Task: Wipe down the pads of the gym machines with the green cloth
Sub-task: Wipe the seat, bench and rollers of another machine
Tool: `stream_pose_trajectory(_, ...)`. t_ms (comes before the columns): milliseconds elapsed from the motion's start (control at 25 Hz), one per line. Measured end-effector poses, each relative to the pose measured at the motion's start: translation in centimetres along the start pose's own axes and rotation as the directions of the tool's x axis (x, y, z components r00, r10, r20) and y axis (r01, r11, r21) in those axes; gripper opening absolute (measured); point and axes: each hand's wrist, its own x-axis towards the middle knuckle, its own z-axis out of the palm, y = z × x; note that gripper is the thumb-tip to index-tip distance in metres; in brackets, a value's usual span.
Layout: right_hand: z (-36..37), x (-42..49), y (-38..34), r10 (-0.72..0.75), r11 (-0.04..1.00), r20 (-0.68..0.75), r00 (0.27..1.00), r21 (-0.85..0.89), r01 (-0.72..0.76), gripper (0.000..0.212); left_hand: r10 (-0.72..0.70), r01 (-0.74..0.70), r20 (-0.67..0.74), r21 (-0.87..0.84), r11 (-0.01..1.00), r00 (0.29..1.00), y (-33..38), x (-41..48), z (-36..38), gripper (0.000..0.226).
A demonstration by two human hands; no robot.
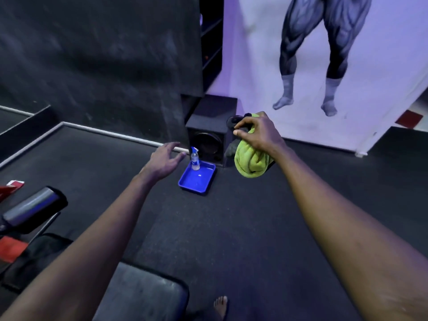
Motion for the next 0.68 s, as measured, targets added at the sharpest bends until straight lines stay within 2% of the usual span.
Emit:
stream_pose_trajectory(120,0.4,4.8,0.0,-0.055,0.998,0.008,0.998,-0.011,0.055,0.021,-0.019,0.019,-0.034,-0.016,1.0,0.999,0.0,3.8,-0.5,0.06)
stream_pose_trajectory(280,0.2,10.6,1.4,-0.095,0.995,-0.004,0.995,-0.006,0.095,0.017,-0.042,0.042,-0.079,0.002,0.999,0.996,0.2,8.5,-1.1,0.055)
stream_pose_trajectory(520,0.6,18.9,5.8,-0.139,0.989,0.037,0.99,0.048,0.138,0.015,-0.139,0.143,-0.114,0.033,0.989,0.984,1.2,14.5,-0.5,0.057)
stream_pose_trajectory(680,0.7,24.4,9.3,-0.237,0.97,0.088,0.968,0.082,0.23,0.016,-0.237,0.245,-0.137,0.047,0.968,0.962,3.3,18.2,1.2,0.065)
